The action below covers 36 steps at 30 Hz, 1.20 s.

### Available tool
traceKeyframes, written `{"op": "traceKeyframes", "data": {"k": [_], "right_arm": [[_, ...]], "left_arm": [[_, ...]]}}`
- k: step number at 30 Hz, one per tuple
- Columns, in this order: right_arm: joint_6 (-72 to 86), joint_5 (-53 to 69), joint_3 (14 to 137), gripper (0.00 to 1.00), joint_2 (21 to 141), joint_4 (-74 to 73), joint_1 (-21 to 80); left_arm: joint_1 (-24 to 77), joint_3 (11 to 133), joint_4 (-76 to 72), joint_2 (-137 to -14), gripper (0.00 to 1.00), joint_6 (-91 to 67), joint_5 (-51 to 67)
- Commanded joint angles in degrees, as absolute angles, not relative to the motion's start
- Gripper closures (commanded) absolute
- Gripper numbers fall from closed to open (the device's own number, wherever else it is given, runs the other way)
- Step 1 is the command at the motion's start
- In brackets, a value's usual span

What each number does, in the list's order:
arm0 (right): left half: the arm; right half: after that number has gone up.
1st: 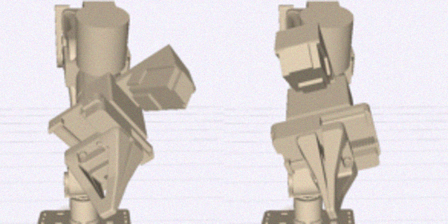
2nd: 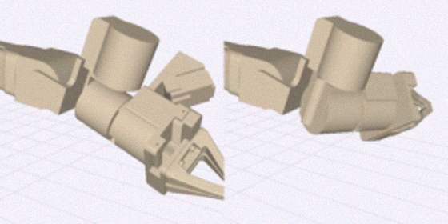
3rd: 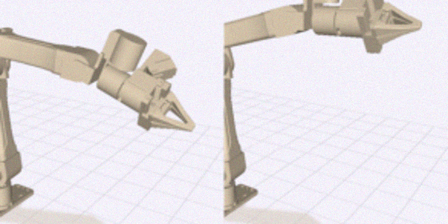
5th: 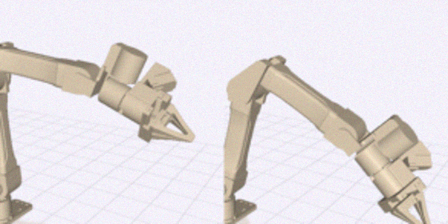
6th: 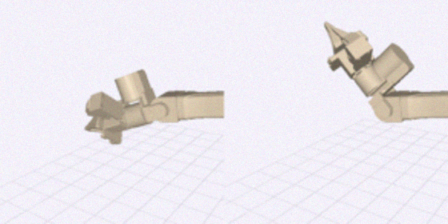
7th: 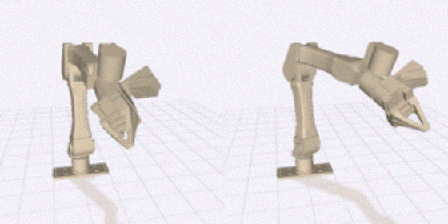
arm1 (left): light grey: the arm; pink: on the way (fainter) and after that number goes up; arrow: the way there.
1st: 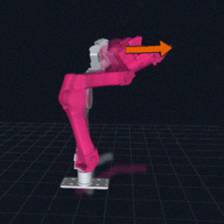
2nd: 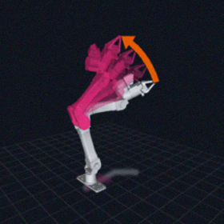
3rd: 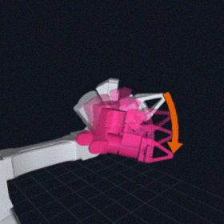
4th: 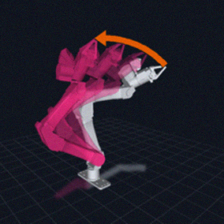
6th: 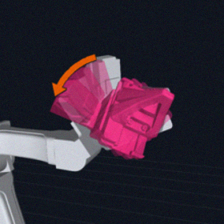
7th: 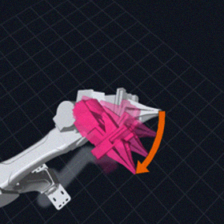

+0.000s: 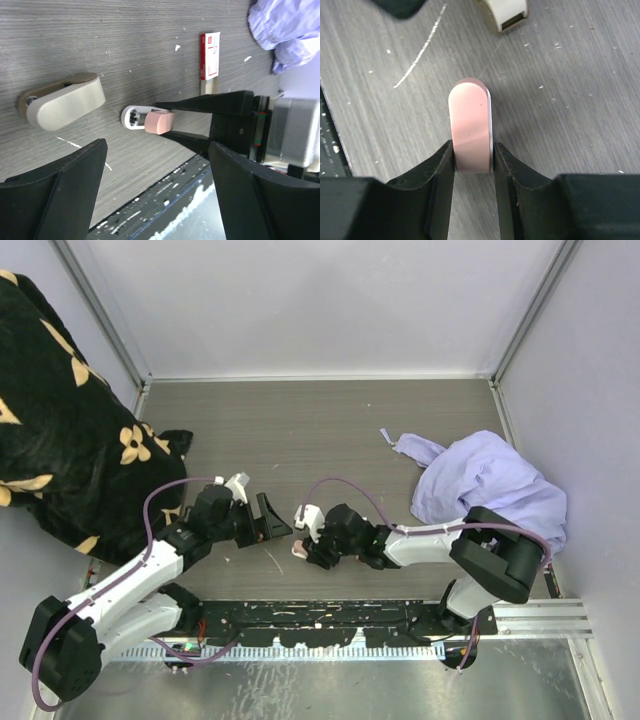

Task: Load the staples into the stapler
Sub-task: Close the stapler at the center of the board.

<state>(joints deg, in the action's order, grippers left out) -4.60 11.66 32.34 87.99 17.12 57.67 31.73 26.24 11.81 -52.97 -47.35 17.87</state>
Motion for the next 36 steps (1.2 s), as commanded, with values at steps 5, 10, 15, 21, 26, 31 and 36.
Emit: {"op": "traceKeyframes", "data": {"k": [5, 10, 15, 21, 26, 31, 36], "right_arm": [[-5.1, 14.4, 32.2, 0.99, 75.9, 16.3, 59.2], [-4.7, 15.6, 32.7, 0.99, 72.2, 14.6, 59.2], [-4.1, 15.7, 32.8, 0.99, 70.8, 15.4, 59.4], [-3.4, 15.8, 33.0, 0.99, 68.8, 16.4, 59.3], [-2.8, 16.7, 33.6, 0.99, 67.9, 17.0, 59.4], [-2.6, 17.3, 34.1, 0.99, 68.3, 17.2, 59.4], [-2.6, 17.5, 34.6, 0.99, 69.3, 17.5, 59.3]], "left_arm": [[28.3, 25.6, 7.3, -49.4, 0.06, -56.4, 30.3], [27.6, 25.8, 6.3, -49.4, 0.03, -57.8, 35.0], [27.6, 26.1, 5.6, -49.1, 0.01, -58.0, 36.6], [27.6, 24.6, 3.4, -50.6, 0.03, -59.8, 38.7], [27.7, 23.6, 1.5, -52.2, 0.05, -60.8, 40.3], [27.7, 23.5, -1.0, -53.5, 0.17, -61.7, 41.7], [27.7, 23.3, -2.9, -54.5, 0.39, -62.5, 43.3]]}}
